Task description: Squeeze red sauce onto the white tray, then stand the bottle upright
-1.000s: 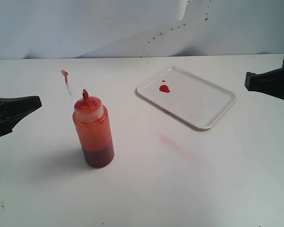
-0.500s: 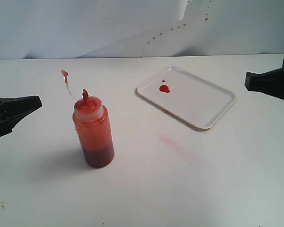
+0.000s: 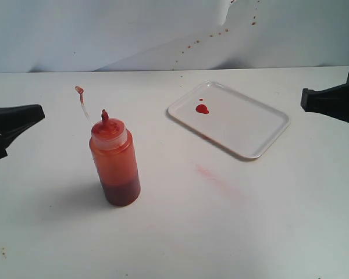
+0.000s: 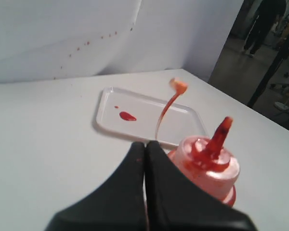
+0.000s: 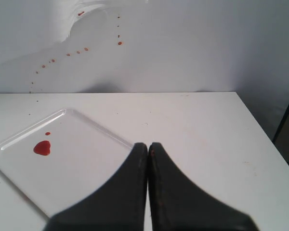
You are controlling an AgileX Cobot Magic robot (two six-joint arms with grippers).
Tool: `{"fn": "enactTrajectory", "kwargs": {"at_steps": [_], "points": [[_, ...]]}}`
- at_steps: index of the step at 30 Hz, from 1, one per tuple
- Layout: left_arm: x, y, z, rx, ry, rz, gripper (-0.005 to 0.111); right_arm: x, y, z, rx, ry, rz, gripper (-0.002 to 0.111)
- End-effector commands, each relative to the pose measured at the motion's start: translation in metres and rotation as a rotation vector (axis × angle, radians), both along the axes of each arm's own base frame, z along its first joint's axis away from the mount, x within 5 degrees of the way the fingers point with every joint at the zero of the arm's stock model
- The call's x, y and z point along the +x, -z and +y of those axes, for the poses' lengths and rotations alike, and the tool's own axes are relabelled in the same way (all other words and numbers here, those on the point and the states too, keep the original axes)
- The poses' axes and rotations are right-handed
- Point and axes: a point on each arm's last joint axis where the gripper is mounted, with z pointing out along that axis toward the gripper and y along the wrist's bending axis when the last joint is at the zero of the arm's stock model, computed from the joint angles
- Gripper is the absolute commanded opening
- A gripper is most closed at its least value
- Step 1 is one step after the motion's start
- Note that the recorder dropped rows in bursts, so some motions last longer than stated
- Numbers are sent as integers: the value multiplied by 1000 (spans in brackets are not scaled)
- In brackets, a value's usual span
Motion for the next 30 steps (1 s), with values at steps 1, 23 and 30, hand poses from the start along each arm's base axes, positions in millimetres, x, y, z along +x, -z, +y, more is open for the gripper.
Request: {"fn": "enactTrajectory", "kwargs": {"at_steps": [1,23,30], "points": [[-16,-37,-5,27,4,-139,0,-1,1,-3,-2,15,-4,0],[-195,-131,-85,185,525,-563,0,-1,1,-3,-2,15,-4,0],[-201,-137,-82,48,417,-396,0,-1,1,-3,-2,15,-4,0]]}}
